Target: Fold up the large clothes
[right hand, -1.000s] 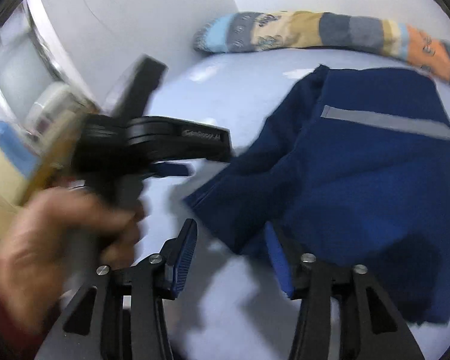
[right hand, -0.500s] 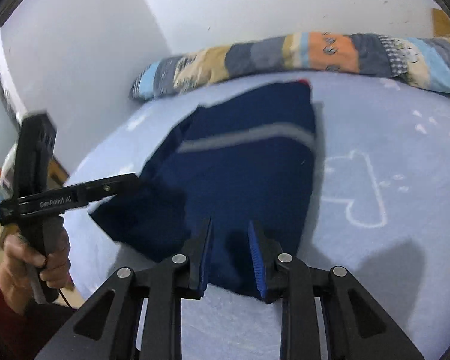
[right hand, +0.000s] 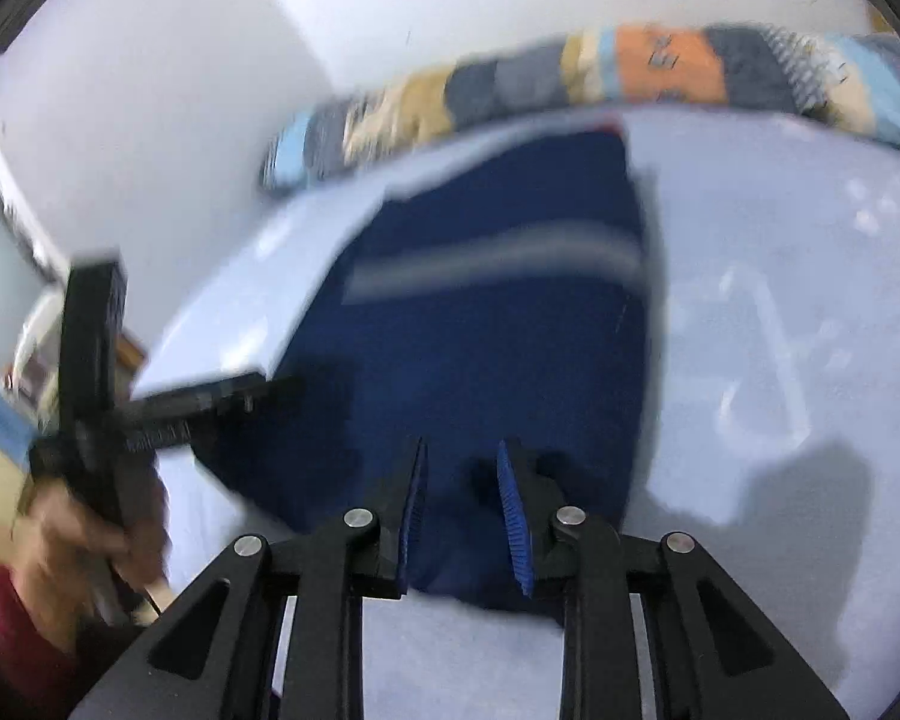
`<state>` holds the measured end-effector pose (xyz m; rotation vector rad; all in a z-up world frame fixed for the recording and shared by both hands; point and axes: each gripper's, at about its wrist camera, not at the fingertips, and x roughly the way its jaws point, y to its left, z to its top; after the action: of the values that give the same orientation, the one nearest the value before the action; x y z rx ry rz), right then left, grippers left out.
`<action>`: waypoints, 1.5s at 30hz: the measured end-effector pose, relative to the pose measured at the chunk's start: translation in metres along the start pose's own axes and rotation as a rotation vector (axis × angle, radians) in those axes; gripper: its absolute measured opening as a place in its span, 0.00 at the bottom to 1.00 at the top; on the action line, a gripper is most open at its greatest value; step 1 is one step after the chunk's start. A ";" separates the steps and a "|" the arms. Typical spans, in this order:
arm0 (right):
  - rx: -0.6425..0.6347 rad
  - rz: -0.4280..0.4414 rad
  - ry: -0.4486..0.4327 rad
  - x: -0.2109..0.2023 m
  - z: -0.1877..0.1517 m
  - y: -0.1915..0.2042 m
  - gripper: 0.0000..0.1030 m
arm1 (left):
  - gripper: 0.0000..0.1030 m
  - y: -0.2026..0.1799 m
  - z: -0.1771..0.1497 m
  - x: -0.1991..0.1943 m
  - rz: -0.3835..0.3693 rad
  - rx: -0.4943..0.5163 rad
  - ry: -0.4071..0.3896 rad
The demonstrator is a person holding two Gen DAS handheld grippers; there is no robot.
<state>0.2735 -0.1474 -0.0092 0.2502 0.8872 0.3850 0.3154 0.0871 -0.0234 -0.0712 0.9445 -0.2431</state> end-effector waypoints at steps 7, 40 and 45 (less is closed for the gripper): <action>-0.003 -0.140 -0.037 0.040 0.101 -0.017 0.28 | 0.73 -0.004 0.059 0.050 0.067 -0.076 0.019; -0.107 -0.181 0.231 0.069 0.057 0.006 0.31 | 0.75 0.009 0.011 0.029 0.083 -0.105 0.134; -0.073 -0.118 0.216 0.026 0.005 0.017 0.33 | 0.75 0.011 -0.024 0.010 0.120 -0.076 0.174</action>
<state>0.2884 -0.1216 -0.0186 0.0893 1.0930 0.3378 0.3040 0.0960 -0.0472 -0.0635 1.1269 -0.1039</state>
